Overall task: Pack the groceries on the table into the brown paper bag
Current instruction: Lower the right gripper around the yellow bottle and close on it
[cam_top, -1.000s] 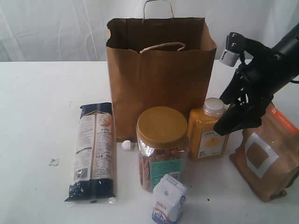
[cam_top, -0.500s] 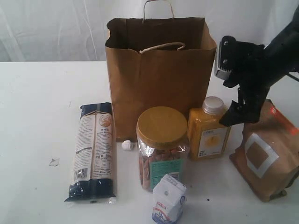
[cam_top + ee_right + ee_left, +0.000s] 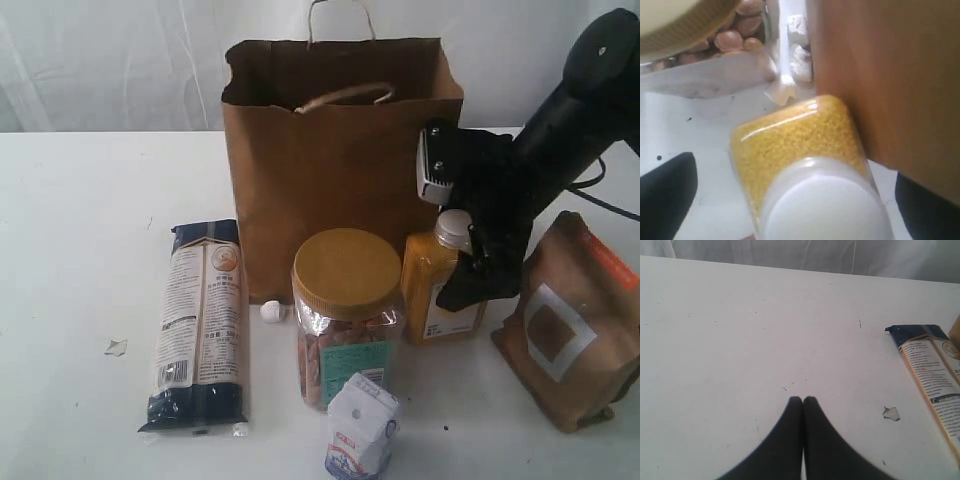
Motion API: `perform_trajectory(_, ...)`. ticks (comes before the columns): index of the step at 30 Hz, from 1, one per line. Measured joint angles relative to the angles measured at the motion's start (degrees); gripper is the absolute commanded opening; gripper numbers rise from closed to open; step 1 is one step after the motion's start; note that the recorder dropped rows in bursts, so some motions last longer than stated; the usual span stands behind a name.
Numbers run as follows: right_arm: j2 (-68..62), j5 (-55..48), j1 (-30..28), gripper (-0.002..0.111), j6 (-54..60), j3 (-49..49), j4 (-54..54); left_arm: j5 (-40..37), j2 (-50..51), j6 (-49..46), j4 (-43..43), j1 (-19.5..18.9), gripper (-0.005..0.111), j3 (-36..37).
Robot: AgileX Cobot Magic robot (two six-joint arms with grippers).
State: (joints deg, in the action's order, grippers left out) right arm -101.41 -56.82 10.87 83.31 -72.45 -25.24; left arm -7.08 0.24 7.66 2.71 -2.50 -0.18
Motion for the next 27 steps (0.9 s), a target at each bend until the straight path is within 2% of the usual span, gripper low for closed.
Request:
perform_trajectory(6, 0.00, 0.00, 0.00, 0.105, -3.26, 0.00, 0.36, 0.00, 0.00, 0.00, 0.00, 0.00, 0.000, 0.00)
perform_trajectory(9, 0.00, 0.00, 0.00, 0.098, -3.91, 0.00, 0.50, 0.00, 0.00, 0.00, 0.00, 0.00, 0.000, 0.00)
perform_trajectory(15, 0.00, 0.13, 0.00, 0.069, -5.66, 0.00, 2.63, 0.00, 0.00, 0.00, 0.00, 0.00, 0.000, 0.00)
perform_trajectory(20, 0.00, 0.51, 0.00, 0.056, -5.82, 0.00, 4.10, 0.00, 0.00, 0.00, 0.00, 0.00, 0.000, 0.00)
perform_trajectory(27, 0.00, -1.58, 0.00, 0.010, -6.15, 0.00, 4.42, 0.00, 0.00, 0.00, 0.00, 0.00, 0.000, 0.00)
